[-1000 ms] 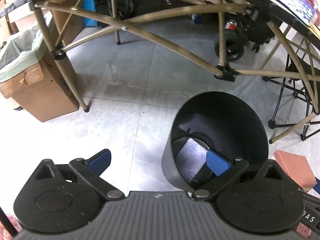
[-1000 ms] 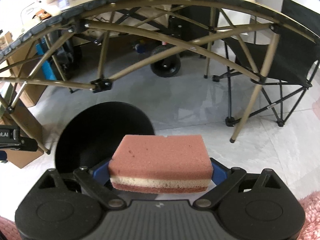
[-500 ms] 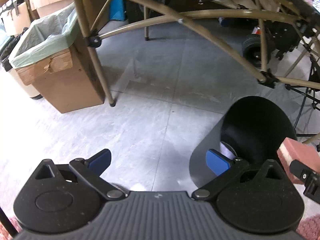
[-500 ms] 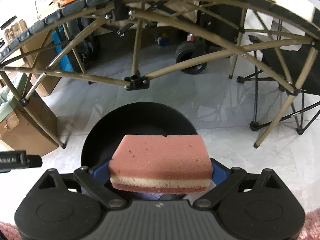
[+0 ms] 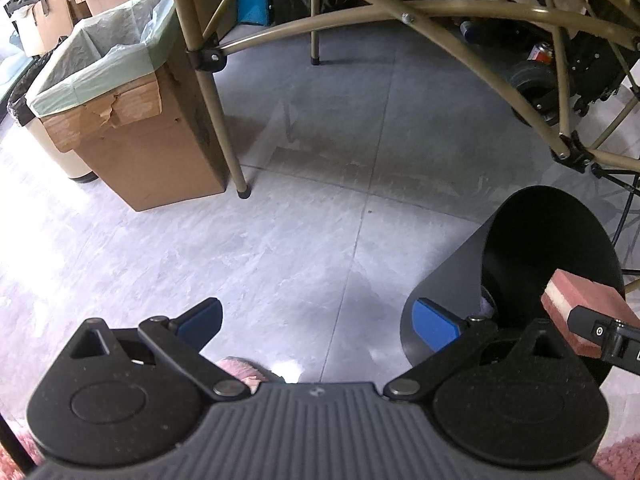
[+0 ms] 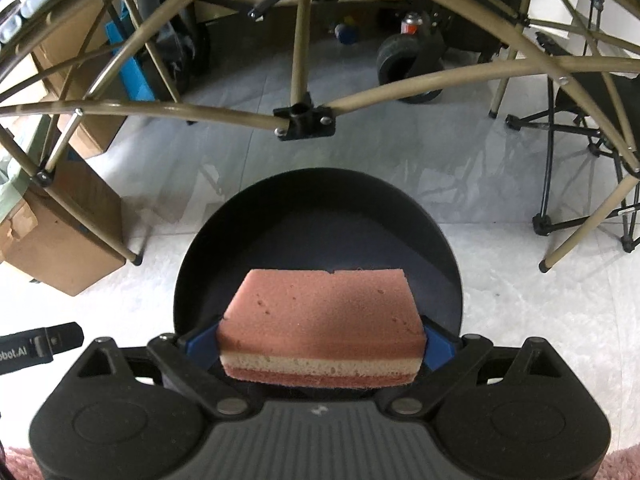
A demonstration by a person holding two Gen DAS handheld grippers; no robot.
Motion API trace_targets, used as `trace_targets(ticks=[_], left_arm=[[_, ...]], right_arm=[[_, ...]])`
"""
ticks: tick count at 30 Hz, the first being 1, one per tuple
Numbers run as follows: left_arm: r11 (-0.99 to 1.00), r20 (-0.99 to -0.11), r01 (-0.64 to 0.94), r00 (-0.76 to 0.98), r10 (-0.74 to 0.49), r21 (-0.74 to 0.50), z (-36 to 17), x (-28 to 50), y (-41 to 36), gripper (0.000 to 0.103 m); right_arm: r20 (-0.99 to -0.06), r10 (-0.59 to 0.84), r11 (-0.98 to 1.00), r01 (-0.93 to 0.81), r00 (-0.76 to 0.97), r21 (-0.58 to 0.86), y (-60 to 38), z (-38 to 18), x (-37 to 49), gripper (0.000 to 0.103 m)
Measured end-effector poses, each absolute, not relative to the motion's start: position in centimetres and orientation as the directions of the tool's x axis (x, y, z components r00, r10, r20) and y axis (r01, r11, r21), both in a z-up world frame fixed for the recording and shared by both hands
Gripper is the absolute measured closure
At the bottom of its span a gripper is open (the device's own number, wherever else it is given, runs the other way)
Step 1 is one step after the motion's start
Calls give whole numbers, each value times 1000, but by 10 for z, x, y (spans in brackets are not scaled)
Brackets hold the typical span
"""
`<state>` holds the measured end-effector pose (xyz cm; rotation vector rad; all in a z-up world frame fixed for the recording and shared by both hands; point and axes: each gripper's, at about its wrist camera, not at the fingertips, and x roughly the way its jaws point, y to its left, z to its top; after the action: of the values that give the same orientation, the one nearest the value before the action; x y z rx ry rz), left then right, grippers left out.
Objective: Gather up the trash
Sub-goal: 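Move the right tool over the bin and release the pink sponge inside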
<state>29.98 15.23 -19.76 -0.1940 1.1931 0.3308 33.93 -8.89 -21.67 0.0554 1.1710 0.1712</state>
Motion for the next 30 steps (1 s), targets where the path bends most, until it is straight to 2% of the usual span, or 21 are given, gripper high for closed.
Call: trace_targets(ticks=[30], left_arm=[[935,-941,-351,300,158,45,-207,302,153,0]], right_arm=[[-935,198,979,-106,293,174,-82,-231,349,4]])
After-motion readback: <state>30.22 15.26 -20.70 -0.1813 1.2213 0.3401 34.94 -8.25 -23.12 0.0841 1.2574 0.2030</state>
